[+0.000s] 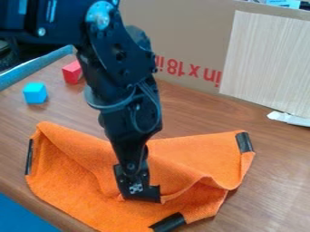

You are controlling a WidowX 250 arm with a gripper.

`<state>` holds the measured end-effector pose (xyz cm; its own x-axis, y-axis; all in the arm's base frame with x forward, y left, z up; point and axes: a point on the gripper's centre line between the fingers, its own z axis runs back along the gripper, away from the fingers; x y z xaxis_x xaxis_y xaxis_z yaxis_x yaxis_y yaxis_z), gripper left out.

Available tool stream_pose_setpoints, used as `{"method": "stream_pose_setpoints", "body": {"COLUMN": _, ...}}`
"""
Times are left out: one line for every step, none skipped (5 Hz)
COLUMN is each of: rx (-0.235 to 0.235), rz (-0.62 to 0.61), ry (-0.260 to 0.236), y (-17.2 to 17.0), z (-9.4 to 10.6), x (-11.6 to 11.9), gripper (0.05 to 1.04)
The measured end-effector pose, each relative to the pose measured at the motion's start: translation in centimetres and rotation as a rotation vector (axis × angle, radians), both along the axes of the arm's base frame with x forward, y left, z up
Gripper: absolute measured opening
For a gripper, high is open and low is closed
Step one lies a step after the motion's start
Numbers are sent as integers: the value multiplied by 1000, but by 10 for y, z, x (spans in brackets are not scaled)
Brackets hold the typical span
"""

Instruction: Unfold the cloth from bottom right to top left

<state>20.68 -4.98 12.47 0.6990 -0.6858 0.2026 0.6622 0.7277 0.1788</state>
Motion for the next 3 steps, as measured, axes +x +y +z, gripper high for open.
{"method": "stream_pose_setpoints", "body": {"rx": 34, "rz": -1, "ry": -26, "y": -3, "z": -8, "x": 3, "gripper": 1001}}
{"method": "stream_pose_setpoints", "body": {"rx": 70, "rz": -1, "ry": -21, "y": -5, "z": -19, "x": 4, "gripper": 1001}}
{"method": "stream_pose_setpoints", "body": {"rx": 89, "rz": 2, "ry": -16, "y": -6, "z": -27, "x": 4, "gripper": 1001}}
